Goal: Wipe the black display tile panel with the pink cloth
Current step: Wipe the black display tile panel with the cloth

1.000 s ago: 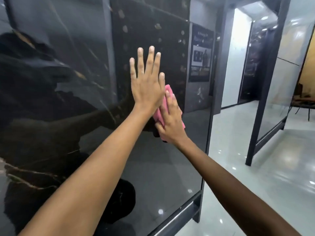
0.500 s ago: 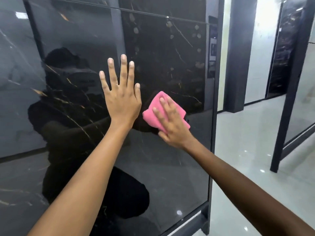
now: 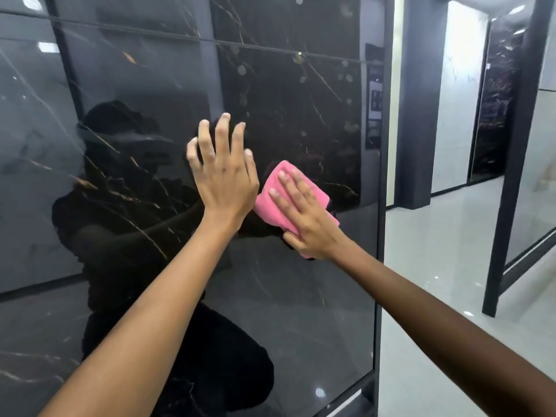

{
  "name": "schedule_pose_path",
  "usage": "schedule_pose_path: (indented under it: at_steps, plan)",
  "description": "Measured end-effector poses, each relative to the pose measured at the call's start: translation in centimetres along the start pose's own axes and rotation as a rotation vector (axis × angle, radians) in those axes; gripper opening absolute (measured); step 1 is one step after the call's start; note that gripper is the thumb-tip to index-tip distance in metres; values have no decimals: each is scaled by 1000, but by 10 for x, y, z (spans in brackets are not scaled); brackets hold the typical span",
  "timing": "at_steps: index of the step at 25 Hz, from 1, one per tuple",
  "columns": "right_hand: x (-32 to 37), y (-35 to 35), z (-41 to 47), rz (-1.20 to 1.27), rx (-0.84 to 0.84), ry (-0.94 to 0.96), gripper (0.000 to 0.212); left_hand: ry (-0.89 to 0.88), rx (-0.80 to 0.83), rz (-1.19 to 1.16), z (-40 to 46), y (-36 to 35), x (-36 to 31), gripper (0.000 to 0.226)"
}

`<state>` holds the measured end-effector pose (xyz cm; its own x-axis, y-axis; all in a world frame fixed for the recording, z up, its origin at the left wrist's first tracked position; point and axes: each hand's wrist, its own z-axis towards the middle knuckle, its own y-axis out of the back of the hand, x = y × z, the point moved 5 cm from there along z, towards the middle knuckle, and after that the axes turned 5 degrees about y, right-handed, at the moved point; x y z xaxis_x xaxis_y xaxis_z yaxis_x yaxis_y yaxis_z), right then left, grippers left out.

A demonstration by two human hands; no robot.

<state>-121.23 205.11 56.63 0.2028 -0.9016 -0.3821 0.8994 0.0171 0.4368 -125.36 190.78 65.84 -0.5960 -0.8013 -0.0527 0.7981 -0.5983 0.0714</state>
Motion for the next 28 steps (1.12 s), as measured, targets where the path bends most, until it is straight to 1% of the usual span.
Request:
schedule_pose_path:
  at_steps: [1, 2, 3, 5, 6, 7, 8, 9, 10, 11, 12, 13, 14, 15, 17, 18, 19, 20, 21, 23, 24, 25, 26, 28]
  plan:
    - [-15, 6, 2, -60, 0, 35, 76, -6, -7, -14, 13, 2, 0, 46]
    - [-45, 17, 3, -72, -47, -98, 75, -15, 18, -10, 24, 2, 0, 50]
    - [-82, 28, 0, -61, -109, -347, 74, -26, 57, 17, 31, -1, 1, 54]
    - [-148, 62, -12, 26, -261, -904, 65, -46, 95, 77, 32, -9, 3, 58]
    - [-164, 73, -15, 93, -336, -1120, 59, -54, 98, 93, 30, -11, 3, 59]
    - [-163, 78, -8, 125, -377, -1236, 55, -56, 102, 96, 28, -12, 3, 59]
    - [-148, 77, 11, 143, -396, -1218, 55, -54, 104, 90, 27, -13, 4, 58]
    - [-123, 72, 33, 170, -387, -1083, 59, -50, 103, 80, 26, -13, 5, 58]
    - [-92, 63, 54, 181, -337, -827, 66, -48, 98, 70, 26, -12, 5, 58]
    - [-57, 50, 67, 125, -228, -476, 71, -50, 91, 64, 26, -12, 4, 58]
    - [-33, 37, 70, 7, -88, -159, 74, -53, 86, 61, 27, -12, 4, 58]
    - [-31, 36, 71, -93, -14, 38, 73, -54, 86, 61, 27, -11, 3, 58]
    - [-54, 48, 72, -140, -27, 31, 72, -53, 87, 62, 26, -12, 3, 58]
    - [-92, 61, 70, -111, -85, -168, 70, -52, 86, 66, 26, -13, 3, 58]
    - [-172, 98, 57, 16, -323, -815, 64, -50, 88, 76, 26, -15, 4, 58]
    - [-191, 107, 51, 106, -418, -1081, 63, -48, 90, 79, 26, -15, 3, 58]
    - [-192, 106, 57, 150, -464, -1179, 64, -46, 94, 80, 25, -15, 3, 58]
    - [-175, 102, 74, 156, -475, -1116, 64, -47, 92, 82, 24, -15, 3, 58]
    - [-145, 93, 97, 138, -435, -934, 63, -47, 84, 85, 23, -15, 2, 58]
    - [-74, 67, 122, 40, -251, -385, 70, -47, 72, 78, 23, -14, 2, 59]
    - [-60, 59, 124, -31, -173, -192, 72, -47, 71, 73, 24, -13, 2, 59]
    - [-72, 65, 124, -72, -172, -124, 73, -47, 68, 76, 26, -13, 2, 59]
    - [-103, 75, 119, -54, -205, -232, 73, -43, 67, 82, 26, -12, 2, 59]
    - [-178, 97, 88, 41, -340, -710, 68, -39, 73, 89, 24, -13, 1, 58]
